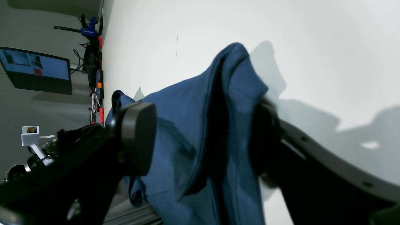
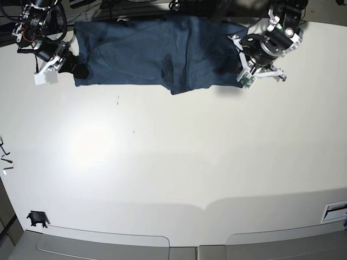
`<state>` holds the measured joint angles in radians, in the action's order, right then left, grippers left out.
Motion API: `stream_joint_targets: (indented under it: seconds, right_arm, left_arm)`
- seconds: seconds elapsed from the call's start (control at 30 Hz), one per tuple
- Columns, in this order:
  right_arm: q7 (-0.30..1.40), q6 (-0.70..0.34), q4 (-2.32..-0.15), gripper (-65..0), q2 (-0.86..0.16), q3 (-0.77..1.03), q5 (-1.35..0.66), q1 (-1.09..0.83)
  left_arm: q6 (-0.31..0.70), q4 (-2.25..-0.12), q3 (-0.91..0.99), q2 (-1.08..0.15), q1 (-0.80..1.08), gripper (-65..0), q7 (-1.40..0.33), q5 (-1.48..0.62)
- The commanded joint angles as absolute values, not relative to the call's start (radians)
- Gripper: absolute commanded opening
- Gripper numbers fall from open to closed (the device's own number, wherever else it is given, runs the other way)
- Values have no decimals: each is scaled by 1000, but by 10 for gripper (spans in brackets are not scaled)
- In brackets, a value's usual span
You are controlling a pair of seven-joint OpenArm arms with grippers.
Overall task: Fold the T-shirt properly
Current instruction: 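Grasp the folded end beside the right gripper and lift it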
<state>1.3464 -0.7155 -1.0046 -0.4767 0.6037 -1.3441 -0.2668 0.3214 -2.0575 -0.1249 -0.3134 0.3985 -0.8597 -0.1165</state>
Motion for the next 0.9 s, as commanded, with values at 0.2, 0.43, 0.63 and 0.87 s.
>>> stream_joint_targets:
  seconds: [0.2, 0.43, 0.63, 0.87]
  right_arm:
    - [1396, -698, -1003, -350, -482, 595, -1267, -283]
    - [1396, -698, -1003, -650, -482, 595, -1267, -280]
    - [1396, -698, -1011, -650, -482, 595, -1304, -277]
    - [1396, -698, -1078, -650, -482, 595, -1484, -278]
  left_arm:
    - [321, -2077, -124, -319, 396, -650, -836, -125]
    - [321, -2077, -124, -319, 396, -650, -836, -125]
    - [318, -2077, -124, -319, 396, -650, -842, -125]
    - [235, -2077, -124, -319, 399, -650, -871, -125]
